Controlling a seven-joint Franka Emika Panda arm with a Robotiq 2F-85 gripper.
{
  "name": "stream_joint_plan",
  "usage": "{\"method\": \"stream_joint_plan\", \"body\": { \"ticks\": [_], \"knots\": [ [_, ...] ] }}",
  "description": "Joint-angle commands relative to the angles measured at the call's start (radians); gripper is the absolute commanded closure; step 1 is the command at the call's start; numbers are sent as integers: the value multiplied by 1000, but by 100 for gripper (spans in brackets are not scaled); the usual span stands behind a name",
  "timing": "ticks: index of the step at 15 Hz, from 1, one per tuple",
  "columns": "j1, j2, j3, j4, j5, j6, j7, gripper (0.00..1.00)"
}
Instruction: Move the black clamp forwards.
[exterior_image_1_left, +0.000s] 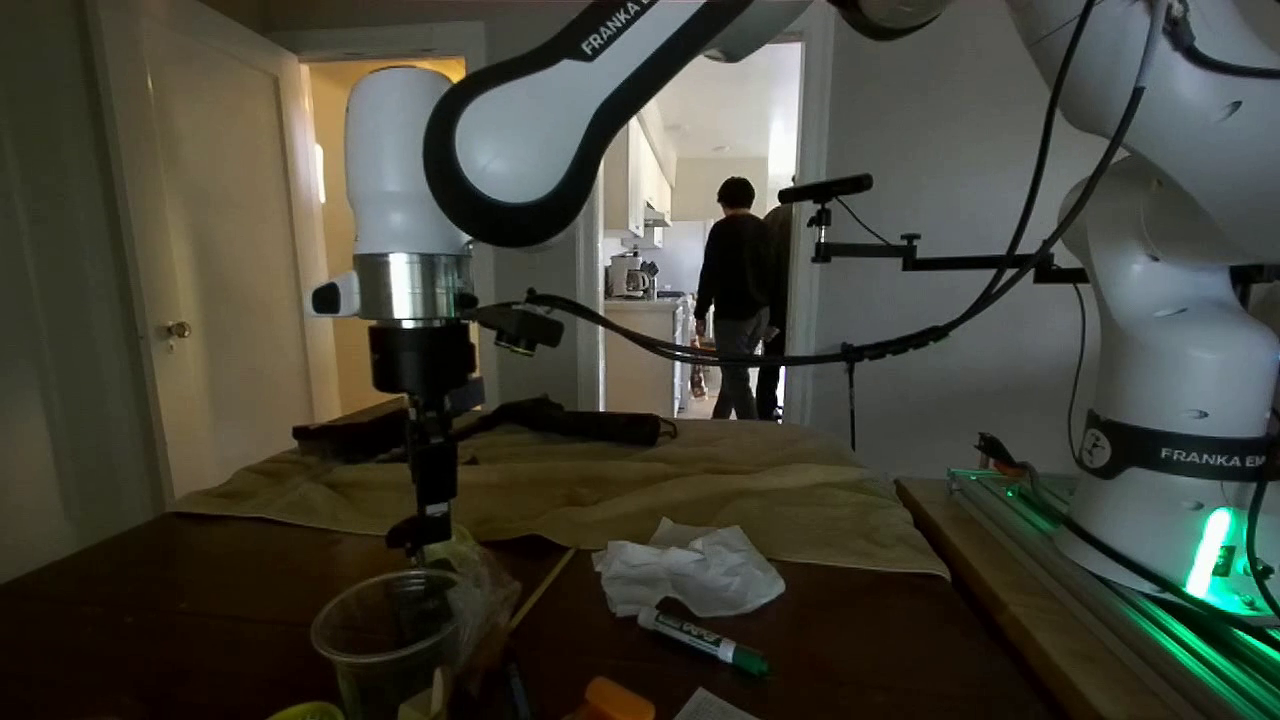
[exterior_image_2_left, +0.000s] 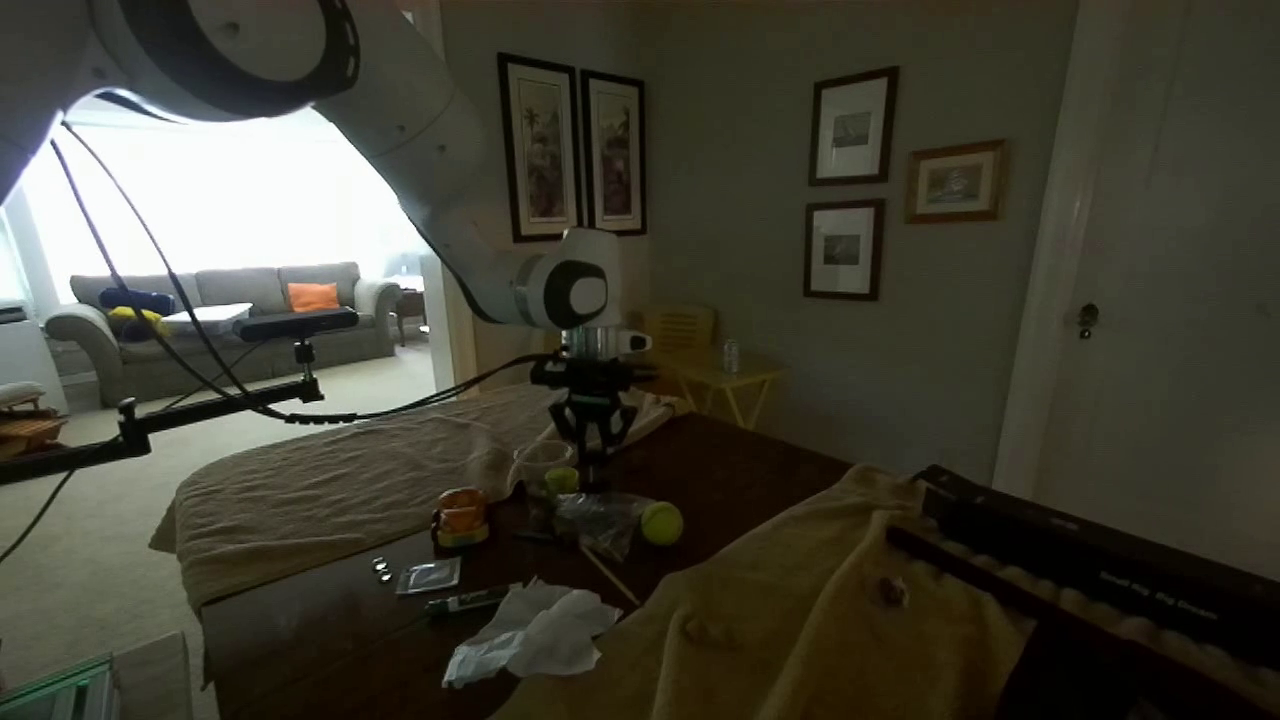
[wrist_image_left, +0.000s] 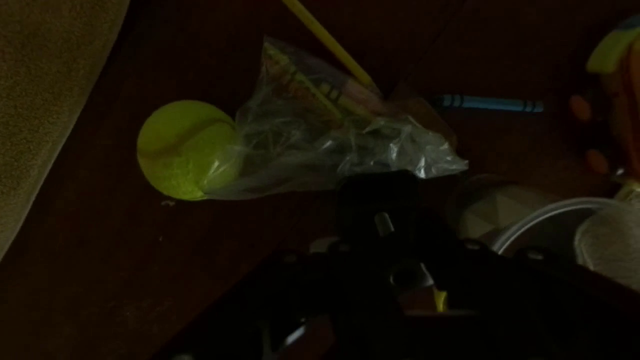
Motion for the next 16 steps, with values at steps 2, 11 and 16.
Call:
{"method": "stream_joint_plan", "body": {
  "ticks": [2, 11, 16],
  "knots": [
    [-71, 47, 65, 83, -6, -86, -219, 89],
    [-9, -10, 6, -11, 4, 92, 136, 5],
    [91, -33, -51, -83, -8, 124, 478, 0]
  ]
}}
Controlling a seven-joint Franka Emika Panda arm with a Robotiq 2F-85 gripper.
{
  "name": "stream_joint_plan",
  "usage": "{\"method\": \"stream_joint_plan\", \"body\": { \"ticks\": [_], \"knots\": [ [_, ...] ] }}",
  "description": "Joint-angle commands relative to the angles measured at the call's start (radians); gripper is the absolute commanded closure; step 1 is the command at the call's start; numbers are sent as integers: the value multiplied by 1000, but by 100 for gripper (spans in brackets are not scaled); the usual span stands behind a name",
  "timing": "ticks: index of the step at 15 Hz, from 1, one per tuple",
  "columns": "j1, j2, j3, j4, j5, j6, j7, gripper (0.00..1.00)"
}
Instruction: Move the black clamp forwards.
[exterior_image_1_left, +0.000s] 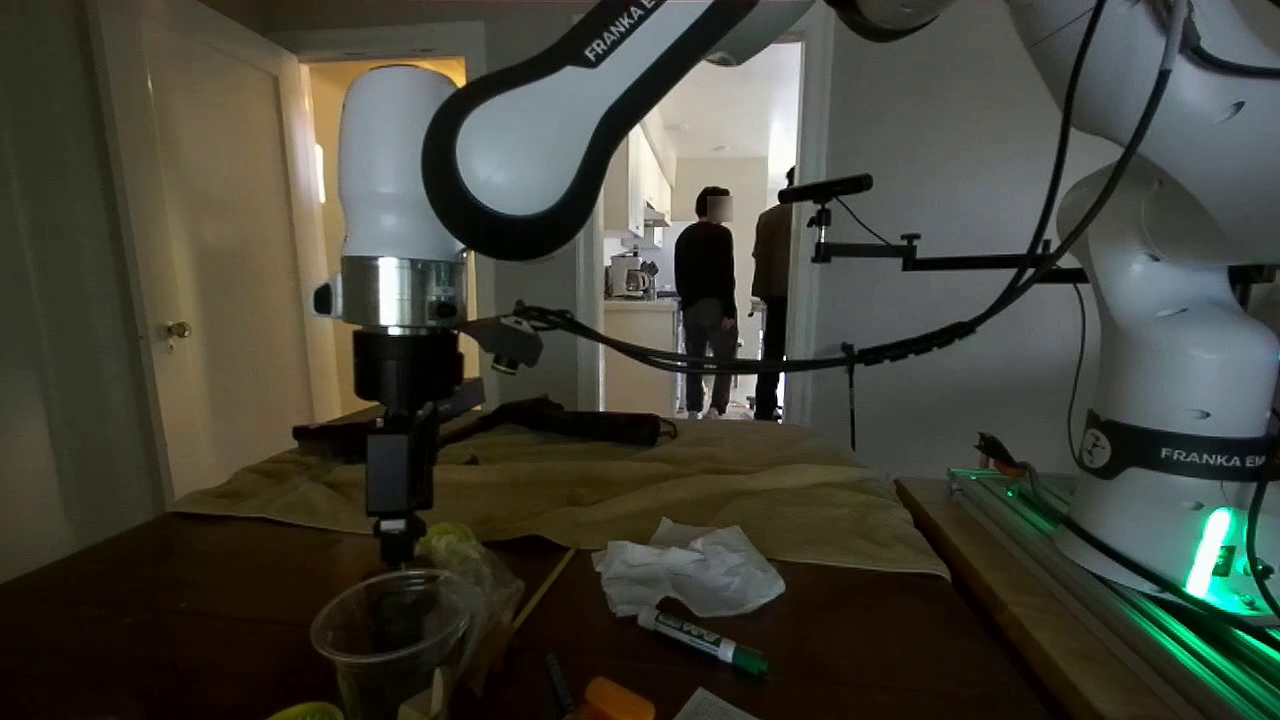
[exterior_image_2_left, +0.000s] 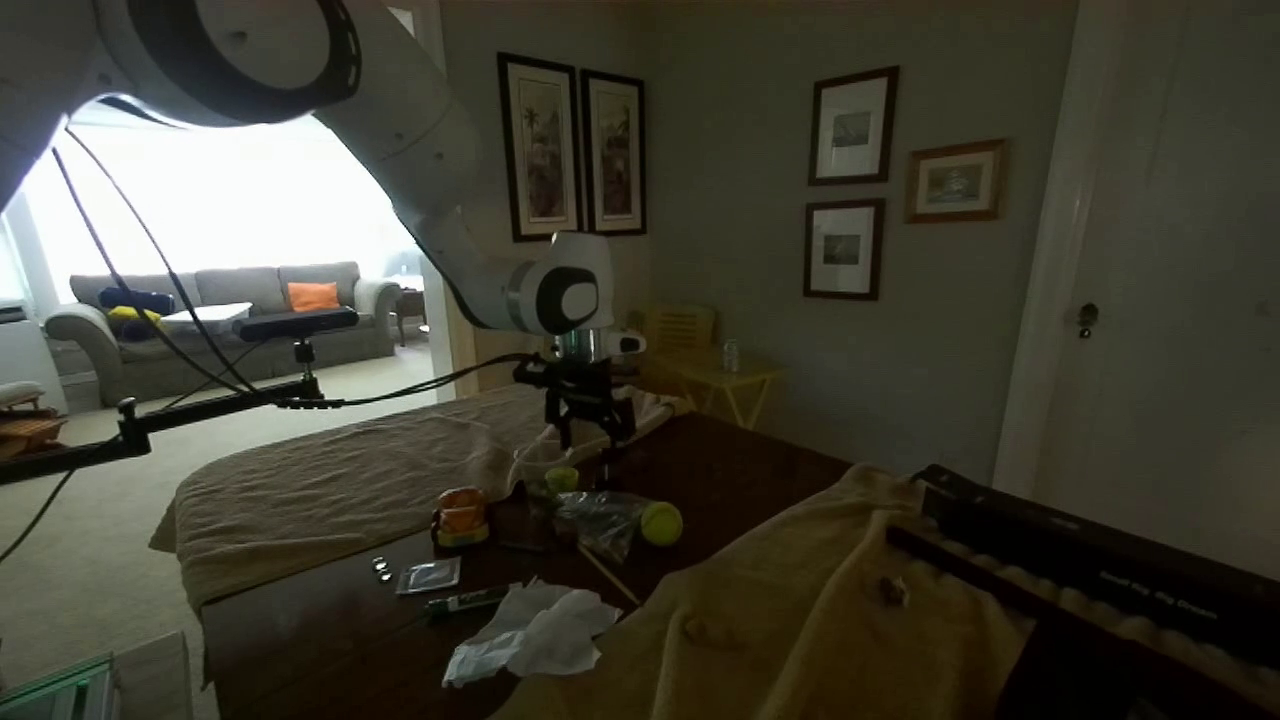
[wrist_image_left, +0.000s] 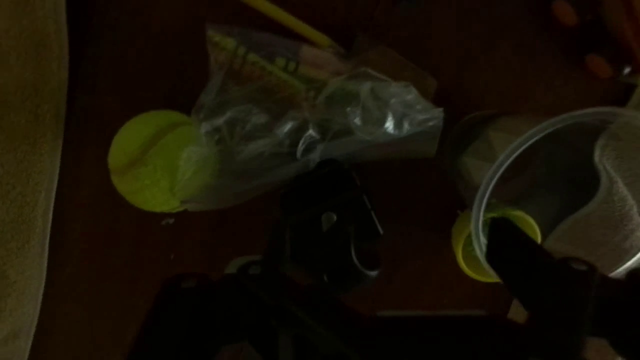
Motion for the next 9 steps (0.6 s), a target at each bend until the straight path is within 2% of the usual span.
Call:
{"method": "stream_joint_plan", "body": {
  "ticks": [1, 5, 9],
  "knots": [
    [83, -43, -64, -78, -17, 50, 244, 0],
    [168, -48, -149, -99, -58, 102, 466, 0],
    [216, -49, -202, -95, -83, 91, 585, 0]
  ]
}}
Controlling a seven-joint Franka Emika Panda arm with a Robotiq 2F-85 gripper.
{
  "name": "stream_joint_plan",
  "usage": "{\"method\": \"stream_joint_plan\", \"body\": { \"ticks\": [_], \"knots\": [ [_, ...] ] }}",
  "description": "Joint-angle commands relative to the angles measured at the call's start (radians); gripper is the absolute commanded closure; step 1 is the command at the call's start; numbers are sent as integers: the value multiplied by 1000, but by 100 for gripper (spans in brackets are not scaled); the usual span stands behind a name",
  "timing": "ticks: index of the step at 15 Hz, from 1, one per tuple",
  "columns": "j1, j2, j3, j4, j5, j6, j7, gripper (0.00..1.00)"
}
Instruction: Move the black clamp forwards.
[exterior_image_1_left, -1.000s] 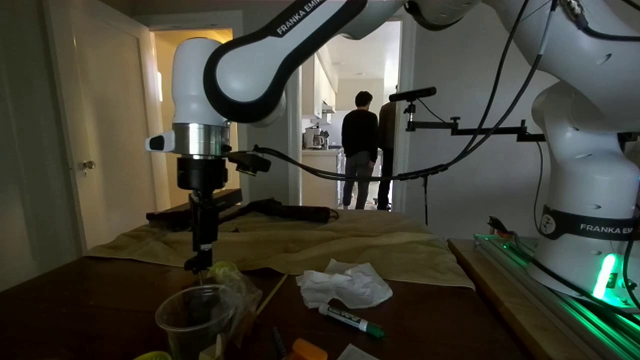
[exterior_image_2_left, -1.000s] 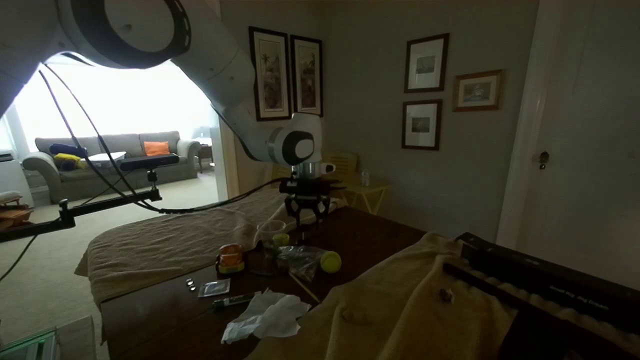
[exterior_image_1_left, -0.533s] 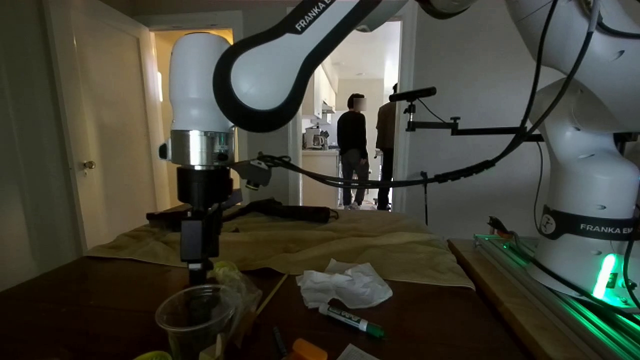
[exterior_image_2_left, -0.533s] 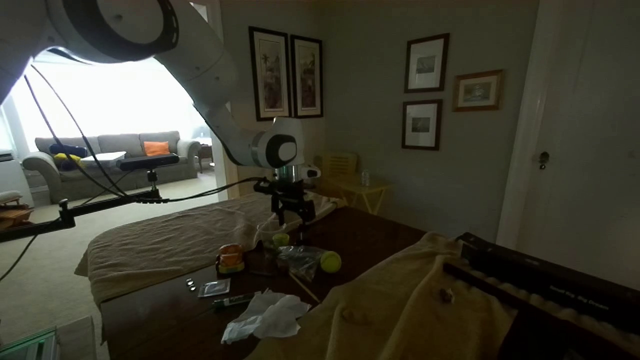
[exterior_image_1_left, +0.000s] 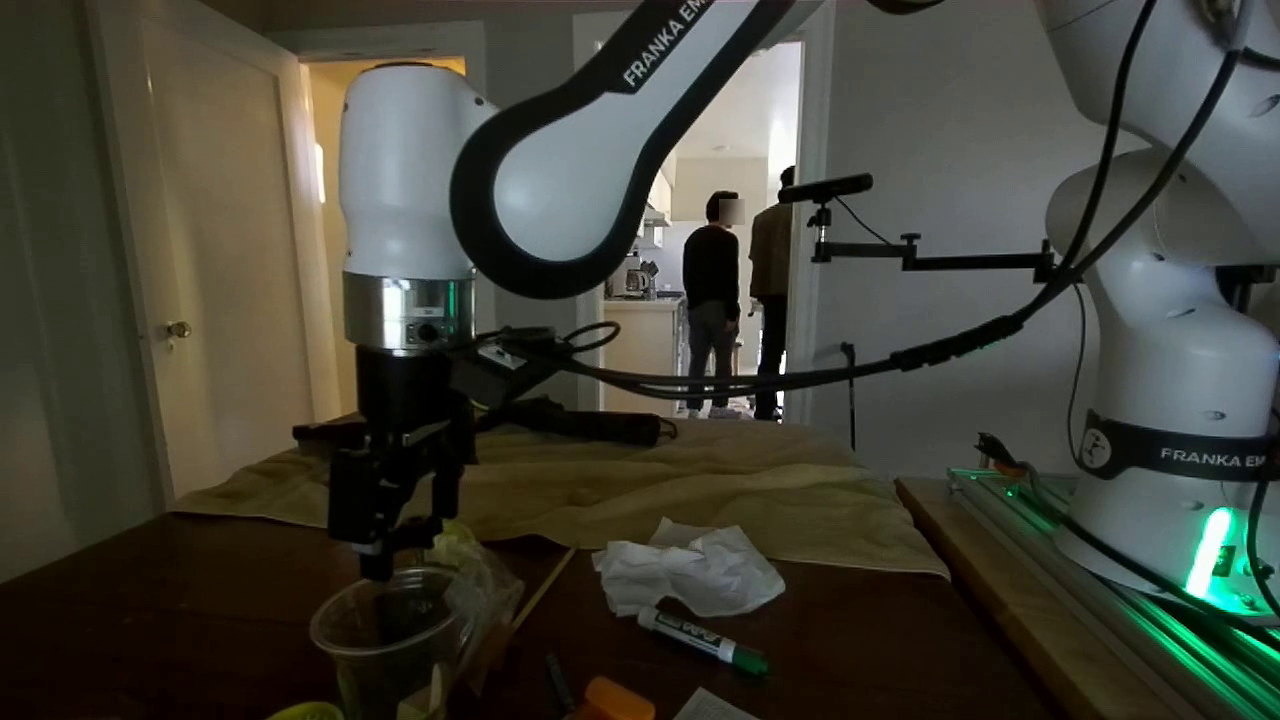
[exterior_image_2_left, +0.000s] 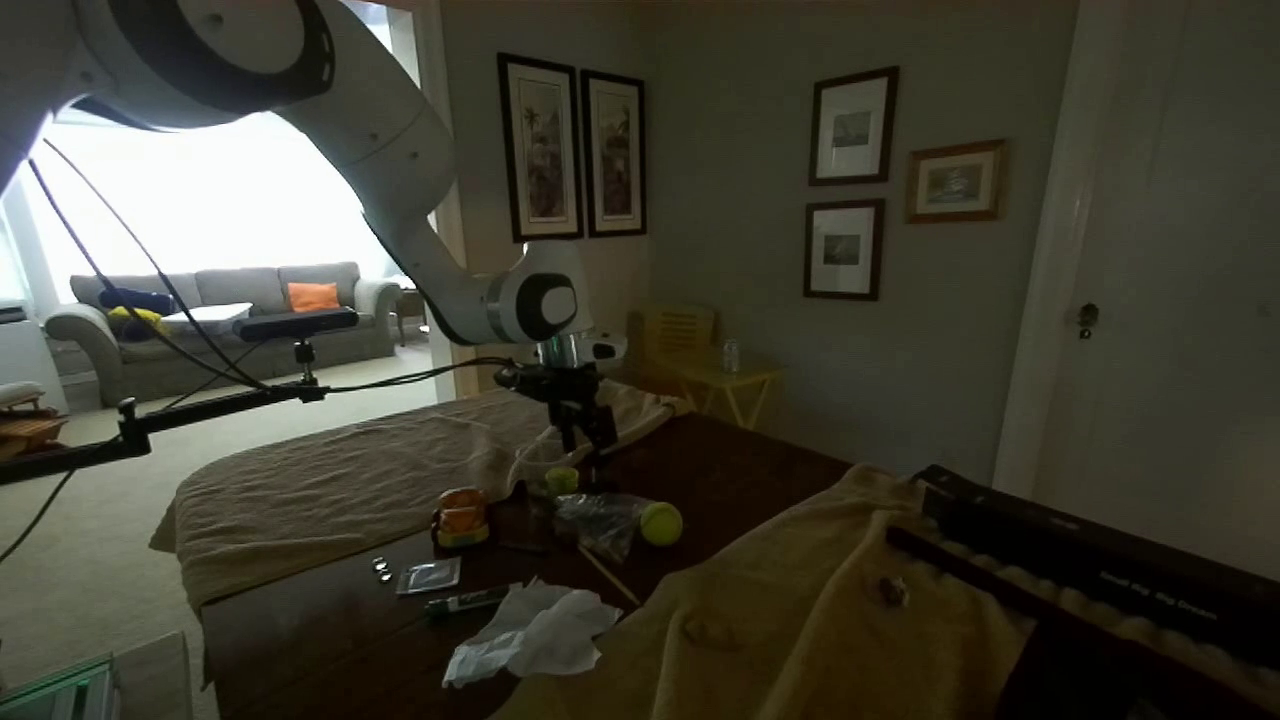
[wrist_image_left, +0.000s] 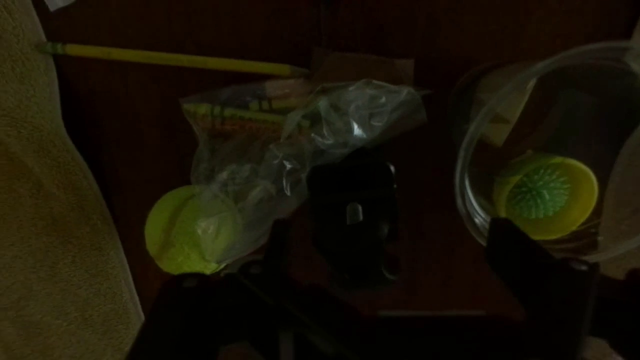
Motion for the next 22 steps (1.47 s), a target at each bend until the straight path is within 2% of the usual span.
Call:
{"method": "stream_joint_plan", "body": {
  "ticks": [1, 13, 20, 21, 22],
  "knots": [
    [45, -34, -49, -36, -52, 7, 124, 0],
    [18, -79, -26, -61, -21, -109, 127, 0],
    [-6, -85, -26, -74, -18, -86, 128, 0],
    [-15, -84, -19, -74, -7, -91, 118, 5],
    [-19, -84, -18, -76, -4, -90, 118, 19]
  ]
}}
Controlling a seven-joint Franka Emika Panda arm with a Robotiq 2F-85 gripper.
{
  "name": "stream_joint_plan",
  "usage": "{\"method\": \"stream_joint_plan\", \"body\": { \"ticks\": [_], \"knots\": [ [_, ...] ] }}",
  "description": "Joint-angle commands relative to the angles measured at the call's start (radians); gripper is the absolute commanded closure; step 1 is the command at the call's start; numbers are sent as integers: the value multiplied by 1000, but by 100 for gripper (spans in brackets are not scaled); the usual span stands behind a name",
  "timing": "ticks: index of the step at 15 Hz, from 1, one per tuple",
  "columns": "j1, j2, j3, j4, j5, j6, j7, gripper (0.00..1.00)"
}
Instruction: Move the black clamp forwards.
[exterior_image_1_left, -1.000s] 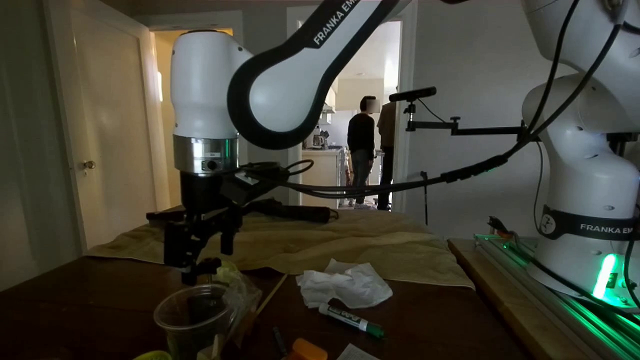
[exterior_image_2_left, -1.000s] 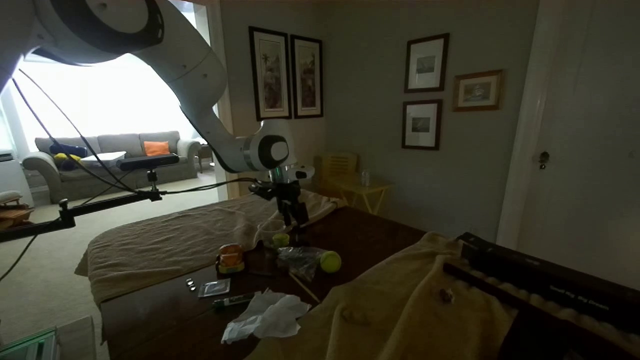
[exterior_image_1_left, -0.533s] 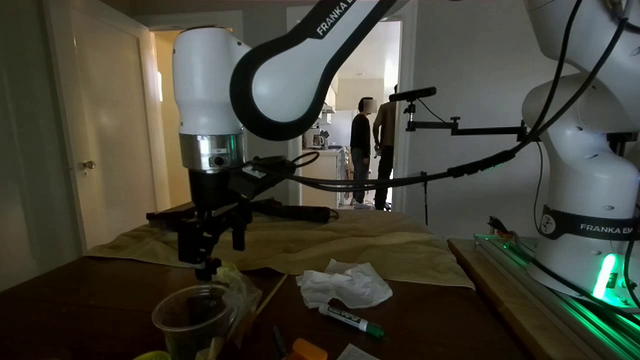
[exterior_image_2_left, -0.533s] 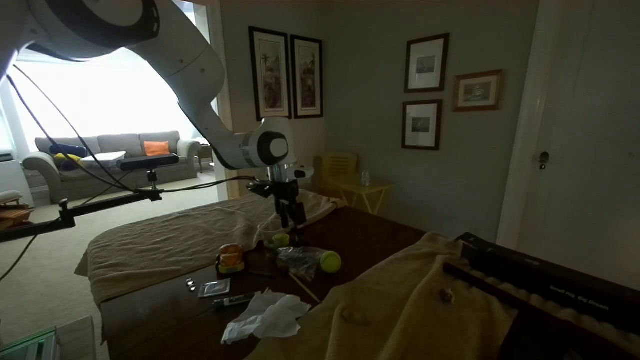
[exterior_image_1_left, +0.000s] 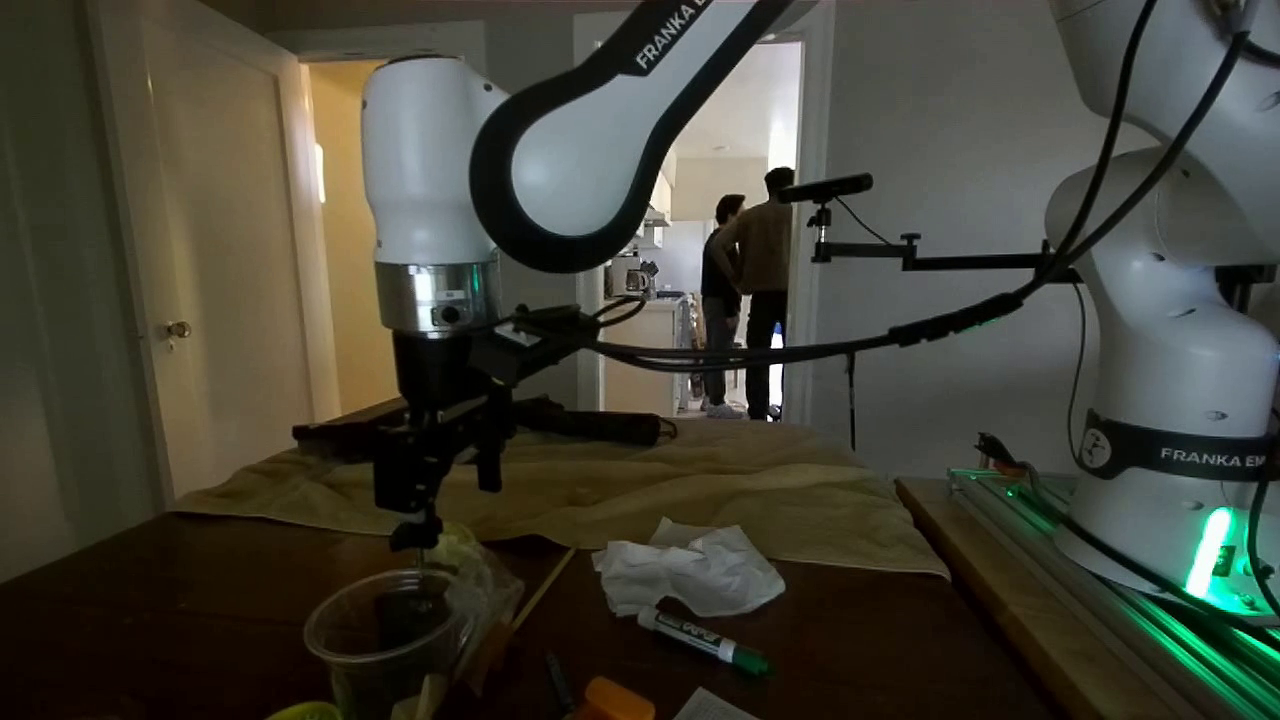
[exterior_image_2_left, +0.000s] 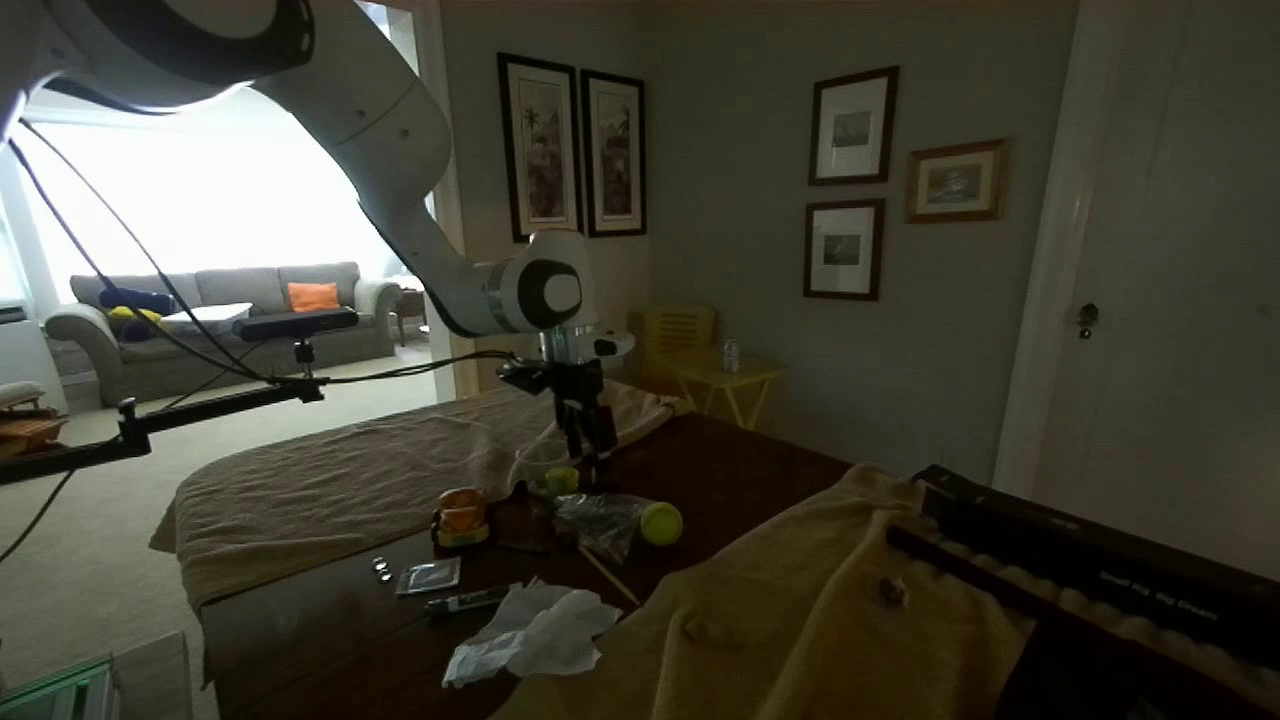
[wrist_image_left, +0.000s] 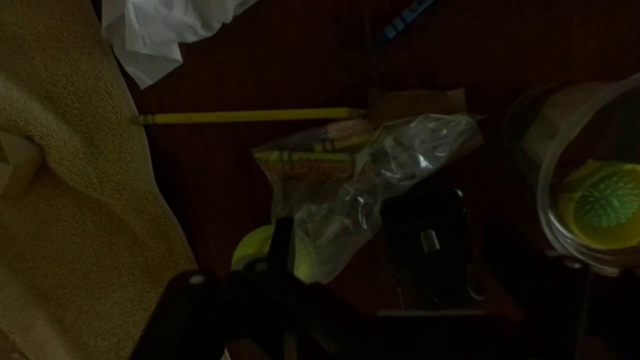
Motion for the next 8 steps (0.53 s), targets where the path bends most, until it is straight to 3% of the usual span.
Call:
{"method": "stream_joint_plan", "body": {
  "ticks": [1, 4, 8],
  "knots": [
    [-26, -28, 22, -33, 8, 1, 14, 26],
    [-32, -26, 24, -32, 5, 3, 17, 45],
    [-31, -26, 24, -33, 3, 4, 18, 59]
  ]
}}
